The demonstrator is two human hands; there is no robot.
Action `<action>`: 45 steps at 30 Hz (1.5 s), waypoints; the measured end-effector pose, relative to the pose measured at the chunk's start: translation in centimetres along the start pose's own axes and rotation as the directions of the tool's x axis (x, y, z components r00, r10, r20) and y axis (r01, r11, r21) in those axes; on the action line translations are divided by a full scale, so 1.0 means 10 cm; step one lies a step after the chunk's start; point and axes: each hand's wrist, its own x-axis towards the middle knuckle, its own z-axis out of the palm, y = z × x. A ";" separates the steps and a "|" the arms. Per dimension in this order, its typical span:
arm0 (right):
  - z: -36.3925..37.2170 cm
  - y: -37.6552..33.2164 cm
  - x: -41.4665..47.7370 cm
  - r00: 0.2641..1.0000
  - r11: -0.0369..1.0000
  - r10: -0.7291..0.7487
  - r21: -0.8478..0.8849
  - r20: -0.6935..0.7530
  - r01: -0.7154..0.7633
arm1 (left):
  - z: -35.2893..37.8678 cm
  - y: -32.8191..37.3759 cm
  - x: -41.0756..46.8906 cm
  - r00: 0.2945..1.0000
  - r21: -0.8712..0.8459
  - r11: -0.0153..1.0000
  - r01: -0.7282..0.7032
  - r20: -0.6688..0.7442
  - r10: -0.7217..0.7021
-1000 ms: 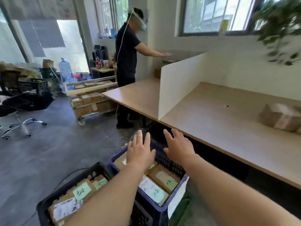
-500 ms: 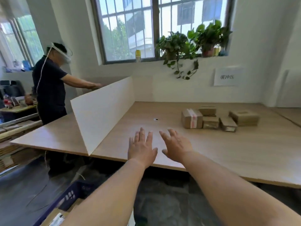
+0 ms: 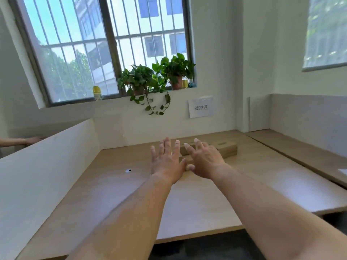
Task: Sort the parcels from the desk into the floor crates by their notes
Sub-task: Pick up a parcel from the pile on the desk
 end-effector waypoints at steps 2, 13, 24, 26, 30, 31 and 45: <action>-0.02 0.14 0.19 1.000 0.999 0.030 -0.025 -0.007 -0.030 | -0.01 0.05 0.26 0.999 -0.007 0.999 -0.035 -0.015 0.035; 0.36 0.09 1.79 0.999 0.983 0.024 -0.181 0.035 -0.017 | 0.53 -0.66 1.76 0.998 -0.130 0.991 -0.025 -0.060 0.017; 1.18 -0.51 3.16 0.978 0.978 -0.048 -0.187 0.204 0.087 | 1.33 -1.69 2.75 0.995 -0.167 0.983 0.073 0.085 -0.059; 1.25 -0.44 3.28 0.977 0.975 -0.039 -0.204 0.211 0.083 | 1.41 -1.71 2.89 0.996 -0.164 0.985 0.060 0.082 -0.047; 1.37 -0.31 3.50 0.969 0.971 -0.036 -0.223 0.244 0.092 | 1.58 -1.72 3.16 0.996 -0.159 0.986 0.059 0.073 -0.048; 1.41 -0.27 3.56 0.969 0.969 -0.039 -0.229 0.245 0.097 | 1.62 -1.70 3.23 0.995 -0.162 0.985 0.063 0.082 -0.050; 2.19 0.69 4.30 0.949 0.988 -0.005 -0.143 0.314 0.052 | 2.36 -1.40 4.25 0.971 -0.014 0.998 0.054 0.234 -0.049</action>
